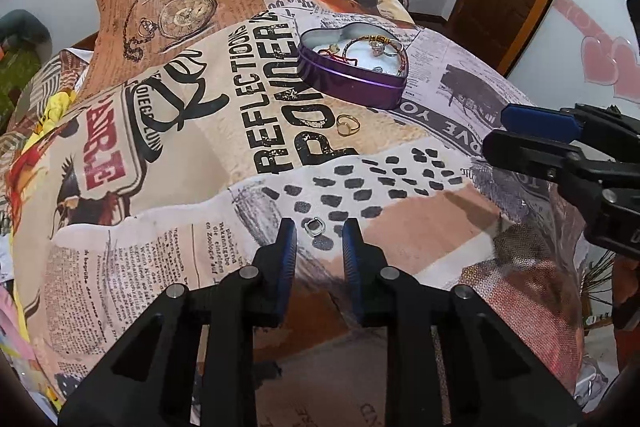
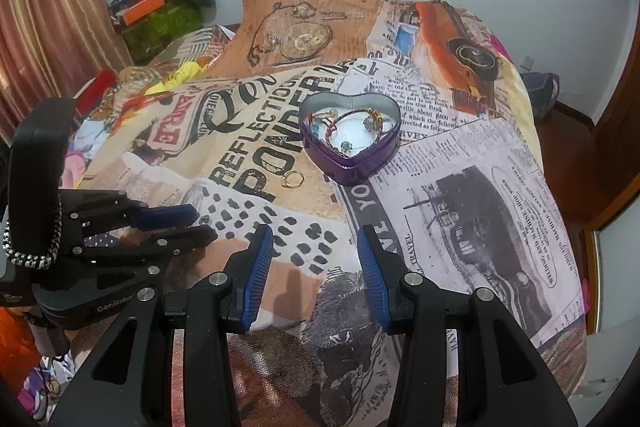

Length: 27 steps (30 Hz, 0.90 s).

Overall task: Organize jewelry
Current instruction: 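Move both open tools back toward the remaining rings on the bedspread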

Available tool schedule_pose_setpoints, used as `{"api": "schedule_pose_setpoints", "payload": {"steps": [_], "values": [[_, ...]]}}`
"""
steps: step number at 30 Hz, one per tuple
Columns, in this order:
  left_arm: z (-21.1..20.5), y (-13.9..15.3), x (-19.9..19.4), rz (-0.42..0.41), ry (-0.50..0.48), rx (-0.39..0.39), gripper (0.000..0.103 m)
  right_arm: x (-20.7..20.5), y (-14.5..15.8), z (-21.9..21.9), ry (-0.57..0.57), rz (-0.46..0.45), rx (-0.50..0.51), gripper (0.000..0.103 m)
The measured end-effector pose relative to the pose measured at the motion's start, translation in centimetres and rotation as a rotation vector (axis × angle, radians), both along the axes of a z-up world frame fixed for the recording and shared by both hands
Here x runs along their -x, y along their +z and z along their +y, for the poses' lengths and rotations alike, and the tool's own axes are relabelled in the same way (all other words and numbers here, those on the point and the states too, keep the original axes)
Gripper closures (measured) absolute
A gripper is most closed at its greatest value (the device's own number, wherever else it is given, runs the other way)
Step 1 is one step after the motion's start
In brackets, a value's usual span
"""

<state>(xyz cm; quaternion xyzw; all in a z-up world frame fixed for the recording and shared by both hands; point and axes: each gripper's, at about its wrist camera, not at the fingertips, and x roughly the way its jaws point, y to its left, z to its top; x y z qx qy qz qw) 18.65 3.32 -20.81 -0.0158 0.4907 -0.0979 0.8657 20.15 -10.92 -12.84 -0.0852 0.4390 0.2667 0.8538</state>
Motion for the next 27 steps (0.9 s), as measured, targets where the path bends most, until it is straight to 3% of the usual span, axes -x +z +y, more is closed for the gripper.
{"api": "schedule_pose_setpoints", "payload": {"steps": [6,12,18,27], "values": [[0.1,-0.4,-0.1,-0.015,0.007,-0.02,0.094,-0.6,-0.9,0.0,-0.005,0.031,-0.016,0.063],[0.5,-0.1,0.2,-0.047,-0.021,-0.011,0.094,-1.0,-1.8,0.5,0.007,0.048,-0.008,0.063],[2.2,1.0,-0.5,-0.087,0.028,-0.029,0.094,-2.3,-2.5,1.4,0.025,0.055,0.007,0.063],[4.4,1.7,-2.2,-0.129,0.075,0.004,0.094,-4.7,-3.4,3.8,0.095,0.094,0.002,0.063]]}}
